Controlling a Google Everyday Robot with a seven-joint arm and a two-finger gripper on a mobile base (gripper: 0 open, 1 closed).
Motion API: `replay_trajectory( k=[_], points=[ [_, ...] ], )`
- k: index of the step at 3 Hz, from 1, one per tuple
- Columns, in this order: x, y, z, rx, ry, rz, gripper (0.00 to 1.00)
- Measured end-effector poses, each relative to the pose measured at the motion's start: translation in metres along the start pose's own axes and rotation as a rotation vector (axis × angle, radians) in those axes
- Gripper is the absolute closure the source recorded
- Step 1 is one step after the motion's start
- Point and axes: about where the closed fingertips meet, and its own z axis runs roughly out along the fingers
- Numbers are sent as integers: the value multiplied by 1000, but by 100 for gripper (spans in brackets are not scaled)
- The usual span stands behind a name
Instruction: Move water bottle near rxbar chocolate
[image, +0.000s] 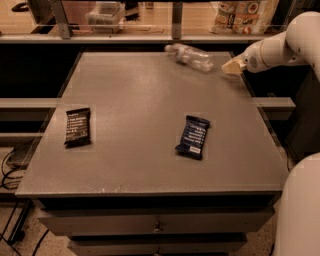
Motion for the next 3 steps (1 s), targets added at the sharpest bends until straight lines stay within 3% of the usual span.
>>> replay_trajectory(
  k=[1,2,3],
  points=[
    [-2,-4,3,8,-2,-4,87],
    [-12,-4,-1,20,-5,-40,86],
    [-36,10,-12,-5,-22,-133,62]
  ],
)
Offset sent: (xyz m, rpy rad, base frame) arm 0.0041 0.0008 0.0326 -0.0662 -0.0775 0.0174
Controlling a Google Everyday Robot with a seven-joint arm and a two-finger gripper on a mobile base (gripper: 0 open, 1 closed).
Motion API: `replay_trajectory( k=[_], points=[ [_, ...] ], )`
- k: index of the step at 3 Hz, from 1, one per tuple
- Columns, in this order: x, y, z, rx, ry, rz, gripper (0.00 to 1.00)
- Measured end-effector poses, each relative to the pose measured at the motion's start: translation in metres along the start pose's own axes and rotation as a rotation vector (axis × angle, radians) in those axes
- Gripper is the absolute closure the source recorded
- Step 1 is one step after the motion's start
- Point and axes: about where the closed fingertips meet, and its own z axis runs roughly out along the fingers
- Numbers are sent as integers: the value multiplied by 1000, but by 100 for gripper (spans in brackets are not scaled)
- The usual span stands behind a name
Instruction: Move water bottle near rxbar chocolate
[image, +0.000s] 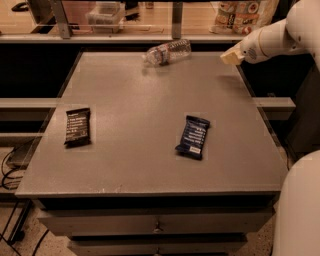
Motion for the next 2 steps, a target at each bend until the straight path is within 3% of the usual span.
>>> replay_trajectory(
  k=[1,2],
  points=[
    [-26,20,-12,-46,-14,-120,39],
    [-25,21,-8,-51,-12,-125,16]
  ],
)
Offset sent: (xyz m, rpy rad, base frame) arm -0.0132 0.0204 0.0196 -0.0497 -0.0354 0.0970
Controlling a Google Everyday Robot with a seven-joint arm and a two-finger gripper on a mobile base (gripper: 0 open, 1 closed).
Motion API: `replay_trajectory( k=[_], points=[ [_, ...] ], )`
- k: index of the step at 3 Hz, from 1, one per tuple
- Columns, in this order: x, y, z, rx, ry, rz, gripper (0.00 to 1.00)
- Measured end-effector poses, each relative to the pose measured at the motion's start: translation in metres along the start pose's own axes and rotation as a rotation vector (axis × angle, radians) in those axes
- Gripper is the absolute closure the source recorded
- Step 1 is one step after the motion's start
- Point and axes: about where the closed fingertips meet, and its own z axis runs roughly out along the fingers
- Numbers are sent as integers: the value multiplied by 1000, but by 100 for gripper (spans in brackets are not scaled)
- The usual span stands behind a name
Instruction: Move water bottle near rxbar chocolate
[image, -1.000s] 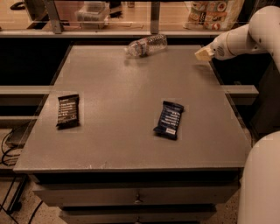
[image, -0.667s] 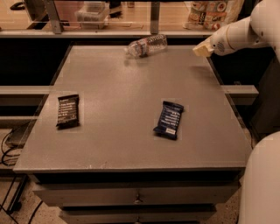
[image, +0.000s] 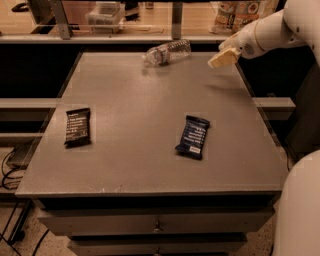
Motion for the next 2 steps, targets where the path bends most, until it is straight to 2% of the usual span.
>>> replay_trajectory(
  k=[1,2],
  points=[
    [0,2,3,-6,1,-1,0],
    [0,2,4,-6,1,-1,0]
  ],
)
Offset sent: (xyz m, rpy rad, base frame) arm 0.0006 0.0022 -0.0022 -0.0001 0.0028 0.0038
